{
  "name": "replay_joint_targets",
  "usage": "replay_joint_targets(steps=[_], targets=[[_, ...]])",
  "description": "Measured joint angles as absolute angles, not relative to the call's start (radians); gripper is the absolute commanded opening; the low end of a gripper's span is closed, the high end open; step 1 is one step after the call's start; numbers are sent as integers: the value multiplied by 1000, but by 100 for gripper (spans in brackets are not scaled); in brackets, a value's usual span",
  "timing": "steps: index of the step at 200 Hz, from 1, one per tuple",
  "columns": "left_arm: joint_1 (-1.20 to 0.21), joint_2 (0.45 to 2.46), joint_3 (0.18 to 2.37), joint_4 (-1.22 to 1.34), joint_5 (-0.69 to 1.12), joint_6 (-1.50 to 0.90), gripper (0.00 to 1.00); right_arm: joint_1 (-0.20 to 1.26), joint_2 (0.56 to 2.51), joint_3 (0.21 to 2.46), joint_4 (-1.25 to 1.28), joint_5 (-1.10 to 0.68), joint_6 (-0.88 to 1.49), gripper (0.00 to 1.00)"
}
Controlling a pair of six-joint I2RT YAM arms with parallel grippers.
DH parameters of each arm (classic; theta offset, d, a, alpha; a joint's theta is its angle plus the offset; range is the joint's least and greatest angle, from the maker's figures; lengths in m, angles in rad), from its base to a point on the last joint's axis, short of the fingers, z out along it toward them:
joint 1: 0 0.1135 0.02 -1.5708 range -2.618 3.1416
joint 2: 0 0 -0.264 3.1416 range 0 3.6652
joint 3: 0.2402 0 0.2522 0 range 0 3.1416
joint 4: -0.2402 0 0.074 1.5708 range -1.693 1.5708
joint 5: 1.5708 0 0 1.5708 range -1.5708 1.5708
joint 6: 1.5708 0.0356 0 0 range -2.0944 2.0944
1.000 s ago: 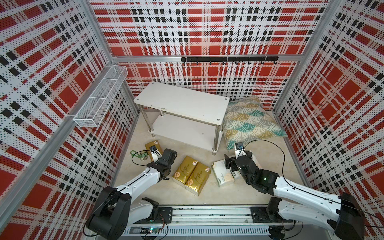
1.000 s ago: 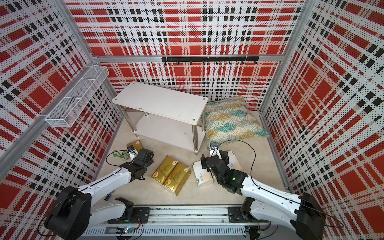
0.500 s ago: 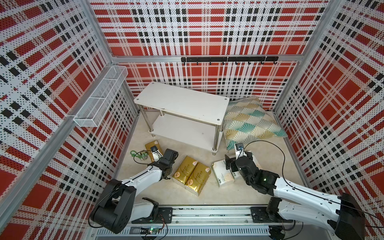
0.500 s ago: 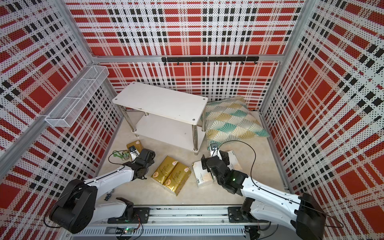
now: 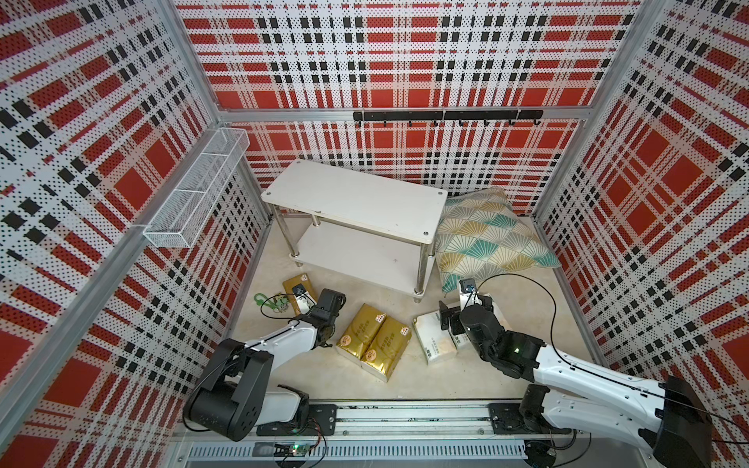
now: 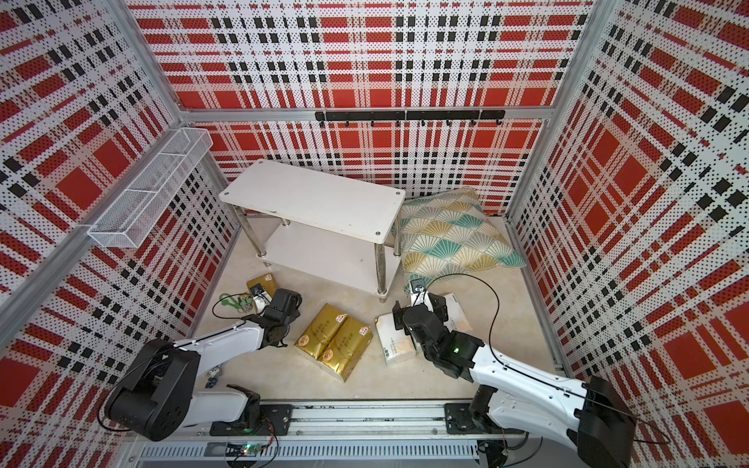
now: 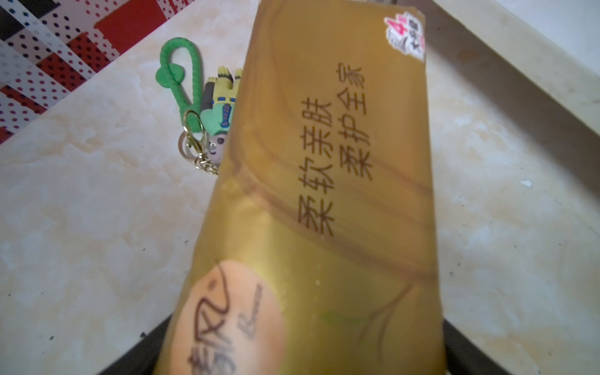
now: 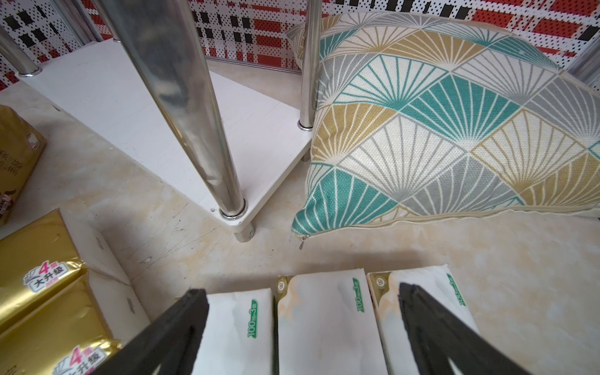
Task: Place the tissue boxes on the shelf by color
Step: Pick up the box of tissues from the center of the board.
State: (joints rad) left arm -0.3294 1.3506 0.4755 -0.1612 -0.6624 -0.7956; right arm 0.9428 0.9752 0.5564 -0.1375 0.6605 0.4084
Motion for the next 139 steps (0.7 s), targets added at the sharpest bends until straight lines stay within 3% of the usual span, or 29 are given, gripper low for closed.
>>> replay_joint_targets(steps=[139], targets=[[-325, 1361, 501, -179, -657, -781, 72, 944, 986, 551, -132, 671, 402, 100]])
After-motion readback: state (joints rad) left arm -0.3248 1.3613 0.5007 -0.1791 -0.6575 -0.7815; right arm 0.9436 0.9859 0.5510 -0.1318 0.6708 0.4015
